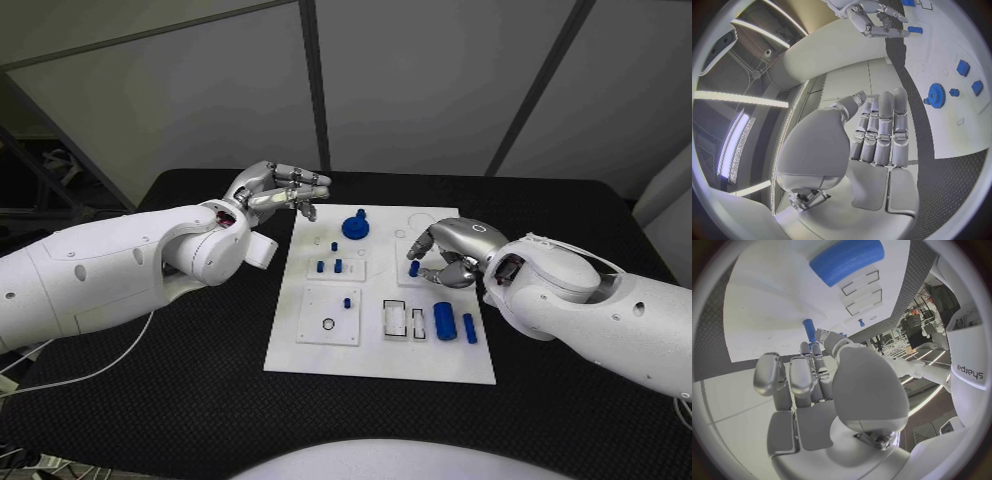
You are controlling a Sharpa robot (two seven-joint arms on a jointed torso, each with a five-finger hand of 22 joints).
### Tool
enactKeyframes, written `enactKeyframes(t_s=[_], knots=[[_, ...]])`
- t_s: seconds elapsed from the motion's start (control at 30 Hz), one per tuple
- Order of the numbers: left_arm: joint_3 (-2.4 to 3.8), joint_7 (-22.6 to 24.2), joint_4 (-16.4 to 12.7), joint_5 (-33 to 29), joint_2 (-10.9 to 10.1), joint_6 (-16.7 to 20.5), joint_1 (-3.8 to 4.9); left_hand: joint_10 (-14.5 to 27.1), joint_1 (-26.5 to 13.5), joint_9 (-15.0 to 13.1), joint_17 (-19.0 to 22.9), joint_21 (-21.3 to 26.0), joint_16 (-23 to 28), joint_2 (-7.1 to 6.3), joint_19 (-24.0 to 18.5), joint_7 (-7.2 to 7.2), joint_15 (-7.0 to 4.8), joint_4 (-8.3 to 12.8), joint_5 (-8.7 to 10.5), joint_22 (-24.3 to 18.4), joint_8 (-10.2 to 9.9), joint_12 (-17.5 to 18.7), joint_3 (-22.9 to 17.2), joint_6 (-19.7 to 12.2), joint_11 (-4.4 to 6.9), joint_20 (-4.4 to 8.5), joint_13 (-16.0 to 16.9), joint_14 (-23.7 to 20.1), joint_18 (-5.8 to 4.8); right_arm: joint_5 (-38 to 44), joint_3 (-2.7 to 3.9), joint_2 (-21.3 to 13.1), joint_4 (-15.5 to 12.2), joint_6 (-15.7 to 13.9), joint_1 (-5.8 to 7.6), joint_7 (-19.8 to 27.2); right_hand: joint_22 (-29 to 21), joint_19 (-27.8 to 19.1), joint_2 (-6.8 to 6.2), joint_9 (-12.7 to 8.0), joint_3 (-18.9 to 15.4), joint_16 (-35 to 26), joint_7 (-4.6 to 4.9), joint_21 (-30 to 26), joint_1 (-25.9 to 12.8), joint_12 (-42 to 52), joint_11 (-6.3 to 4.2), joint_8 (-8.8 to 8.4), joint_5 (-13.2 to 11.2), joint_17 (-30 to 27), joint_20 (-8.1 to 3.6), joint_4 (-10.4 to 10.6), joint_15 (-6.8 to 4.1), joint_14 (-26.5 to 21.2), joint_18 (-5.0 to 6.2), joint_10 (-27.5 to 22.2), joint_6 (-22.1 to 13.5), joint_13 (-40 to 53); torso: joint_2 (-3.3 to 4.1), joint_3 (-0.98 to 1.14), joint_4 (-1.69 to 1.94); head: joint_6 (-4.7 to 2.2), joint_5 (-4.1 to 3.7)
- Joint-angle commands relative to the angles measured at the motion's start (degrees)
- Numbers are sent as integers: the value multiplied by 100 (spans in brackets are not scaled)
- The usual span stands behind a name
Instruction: Assemble the parts on the task board
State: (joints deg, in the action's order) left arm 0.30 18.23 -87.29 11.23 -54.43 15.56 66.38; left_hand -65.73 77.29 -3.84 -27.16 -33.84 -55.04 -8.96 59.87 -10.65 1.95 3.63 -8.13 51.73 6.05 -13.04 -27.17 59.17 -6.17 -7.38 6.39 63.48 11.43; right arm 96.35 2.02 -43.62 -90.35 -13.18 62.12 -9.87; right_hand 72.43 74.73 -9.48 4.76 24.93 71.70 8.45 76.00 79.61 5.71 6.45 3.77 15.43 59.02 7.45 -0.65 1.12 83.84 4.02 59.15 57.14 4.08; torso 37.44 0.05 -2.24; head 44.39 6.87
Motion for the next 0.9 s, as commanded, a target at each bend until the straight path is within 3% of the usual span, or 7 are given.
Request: enactKeyframes(t_s=[0.03, 0.33, 0.53, 0.9], knots=[[5, 38, -13, -16, -5, -58, 7, 41, -6, 4, 5, 20, 19, 63, -51, -9, -14, -6, 1, -5, -26, -22, 36, -18, -12, -2, 10, -36, -101, 127, 5, 53, 72, 316, 12, -78, -8, -46, 7, 8, -39, -25, -39, -38, -2, 39, 7, 21, 12, -10, 13, -9, 43, 31, 99, -28, 11, -7, 1, -5, -6, 6, 29], [5, 38, -22, -16, -15, -57, 8, 41, -6, 4, 5, 20, 19, 63, -51, -9, -14, -6, 1, -5, -26, -22, 36, -18, -12, -2, 10, -36, -101, 146, 4, 196, 251, 433, 13, -114, 14, -16, 73, 20, -25, -5, -38, -22, 9, 121, -12, 37, -7, 5, 9, 11, 29, 42, 93, 28, 58, -5, 2, 0, -5, 29, 17], [5, 37, -23, -16, -20, -54, 8, 41, -6, 4, 5, 20, 19, 63, -51, -9, -14, -6, 1, -5, -26, -22, 36, -18, -12, -2, 10, -36, -101, 147, 4, 260, 292, 483, 13, -101, 180, 154, 149, 50, 14, 46, 1, 119, 19, 308, -94, 74, -26, 55, -36, 40, -34, 77, 47, 289, 181, 19, -2, 2, -6, 35, 30], [5, 33, -19, -16, -19, -59, 8, 45, -5, 3, 11, 26, 22, 72, -50, -9, -13, -7, 1, -9, -24, -29, 43, -18, -12, -3, 13, -37, -101, 147, 3, 313, 294, 501, 11, -104, 359, 328, 204, 89, 4, 117, -30, 269, -4, 490, -194, 100, -198, 135, -112, 94, -116, 117, -4, 675, 339, 62, -2, 3, -12, 53, 42]])
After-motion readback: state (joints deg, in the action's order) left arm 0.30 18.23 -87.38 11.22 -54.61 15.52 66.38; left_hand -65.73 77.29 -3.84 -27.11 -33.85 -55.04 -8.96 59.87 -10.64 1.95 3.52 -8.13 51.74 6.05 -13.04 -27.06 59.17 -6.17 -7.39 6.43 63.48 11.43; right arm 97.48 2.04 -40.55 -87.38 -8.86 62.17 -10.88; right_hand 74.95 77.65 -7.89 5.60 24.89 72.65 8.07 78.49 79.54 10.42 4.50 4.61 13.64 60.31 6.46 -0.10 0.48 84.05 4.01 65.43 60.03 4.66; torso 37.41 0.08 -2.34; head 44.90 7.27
